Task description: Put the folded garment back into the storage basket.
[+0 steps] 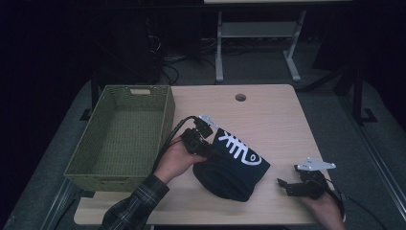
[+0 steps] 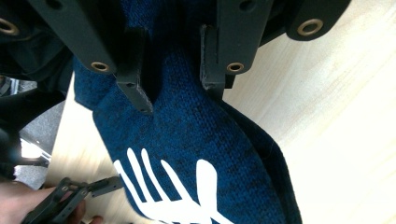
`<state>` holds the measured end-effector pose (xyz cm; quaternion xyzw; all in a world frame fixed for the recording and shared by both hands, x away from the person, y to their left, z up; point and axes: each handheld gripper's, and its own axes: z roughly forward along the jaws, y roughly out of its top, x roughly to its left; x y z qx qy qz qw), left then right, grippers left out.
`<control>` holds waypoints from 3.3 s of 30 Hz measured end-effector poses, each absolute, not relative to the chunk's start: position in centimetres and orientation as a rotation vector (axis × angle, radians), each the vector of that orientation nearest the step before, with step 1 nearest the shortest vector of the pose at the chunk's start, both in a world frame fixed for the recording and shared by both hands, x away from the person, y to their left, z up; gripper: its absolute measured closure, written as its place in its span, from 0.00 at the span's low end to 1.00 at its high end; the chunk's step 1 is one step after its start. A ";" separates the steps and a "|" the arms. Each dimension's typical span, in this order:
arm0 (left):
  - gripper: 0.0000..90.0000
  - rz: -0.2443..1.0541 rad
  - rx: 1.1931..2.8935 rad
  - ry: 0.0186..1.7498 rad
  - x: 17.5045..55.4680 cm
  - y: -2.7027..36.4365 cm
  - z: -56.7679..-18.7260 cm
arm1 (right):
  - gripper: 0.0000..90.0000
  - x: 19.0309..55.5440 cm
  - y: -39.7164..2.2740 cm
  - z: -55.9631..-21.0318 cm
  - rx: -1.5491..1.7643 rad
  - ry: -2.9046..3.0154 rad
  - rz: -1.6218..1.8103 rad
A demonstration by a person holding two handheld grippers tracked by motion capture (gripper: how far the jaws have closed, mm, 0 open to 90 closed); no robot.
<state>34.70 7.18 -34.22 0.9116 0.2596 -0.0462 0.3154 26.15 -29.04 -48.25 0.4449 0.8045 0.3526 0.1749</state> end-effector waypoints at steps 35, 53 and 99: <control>0.77 -0.087 2.397 0.705 36.0 12.3 -25.2 | 0.14 26.2 -29.0 -48.3 1.261 2.279 1.000; 0.77 -0.012 2.361 0.770 35.6 17.0 -21.6 | 0.14 26.2 -29.0 -48.3 1.261 2.279 1.000; 0.77 0.162 2.123 1.091 33.6 31.8 -19.1 | 0.14 26.2 -29.0 -48.2 1.268 2.273 0.995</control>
